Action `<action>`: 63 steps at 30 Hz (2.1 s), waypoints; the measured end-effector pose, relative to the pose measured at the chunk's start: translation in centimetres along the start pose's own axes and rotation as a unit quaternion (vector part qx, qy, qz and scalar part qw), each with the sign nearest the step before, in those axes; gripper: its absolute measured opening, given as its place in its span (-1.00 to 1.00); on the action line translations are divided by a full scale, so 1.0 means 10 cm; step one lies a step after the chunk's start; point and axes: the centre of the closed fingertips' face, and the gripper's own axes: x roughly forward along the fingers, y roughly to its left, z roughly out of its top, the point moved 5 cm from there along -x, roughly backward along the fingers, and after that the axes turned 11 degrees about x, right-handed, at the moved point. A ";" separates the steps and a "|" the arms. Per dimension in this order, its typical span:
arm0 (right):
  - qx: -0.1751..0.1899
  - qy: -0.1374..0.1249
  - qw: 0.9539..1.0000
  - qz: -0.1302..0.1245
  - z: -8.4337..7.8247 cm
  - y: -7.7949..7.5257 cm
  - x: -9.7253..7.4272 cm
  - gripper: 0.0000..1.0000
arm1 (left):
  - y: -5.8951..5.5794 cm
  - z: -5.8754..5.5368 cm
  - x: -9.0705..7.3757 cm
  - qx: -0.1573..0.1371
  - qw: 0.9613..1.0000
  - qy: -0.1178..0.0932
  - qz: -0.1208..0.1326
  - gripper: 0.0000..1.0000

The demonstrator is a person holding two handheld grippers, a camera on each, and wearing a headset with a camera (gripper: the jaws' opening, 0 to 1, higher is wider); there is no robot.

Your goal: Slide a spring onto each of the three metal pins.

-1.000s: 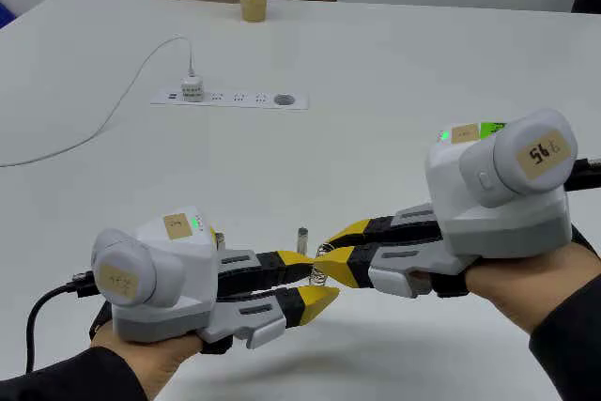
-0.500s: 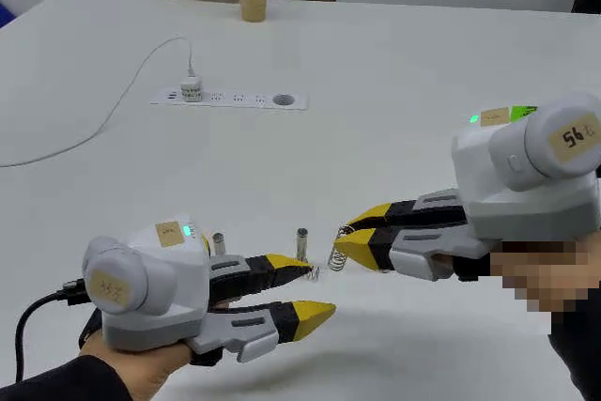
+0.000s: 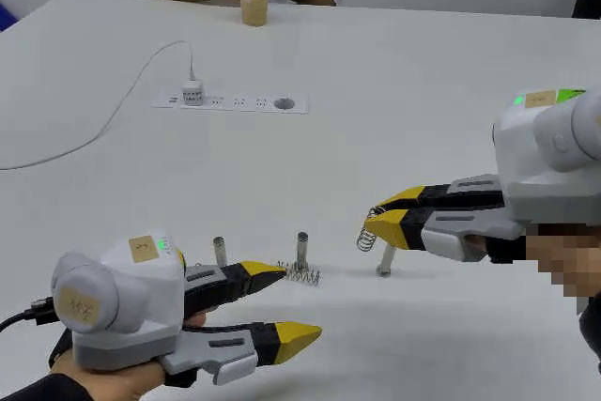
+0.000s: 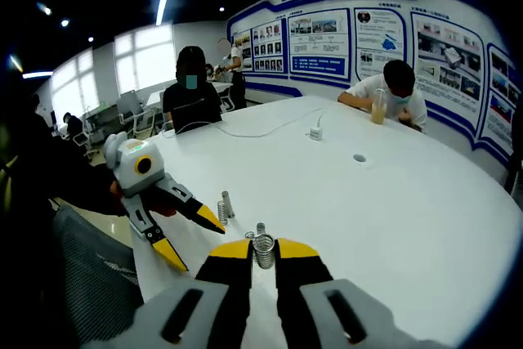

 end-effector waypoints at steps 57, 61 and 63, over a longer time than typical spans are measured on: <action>0.035 0.032 0.997 -0.061 -0.25 -0.50 0.14 -0.77 | 0.19 -0.18 -0.64 0.002 0.997 0.031 0.068 0.26; 0.036 0.035 0.997 -0.061 -0.30 -0.51 0.18 -0.77 | 0.20 -0.18 -0.64 0.001 0.997 0.032 0.067 0.27; 0.035 0.038 0.997 -0.060 -0.33 -0.51 0.21 -0.77 | 0.20 -0.18 -0.64 0.000 0.997 0.031 0.068 0.27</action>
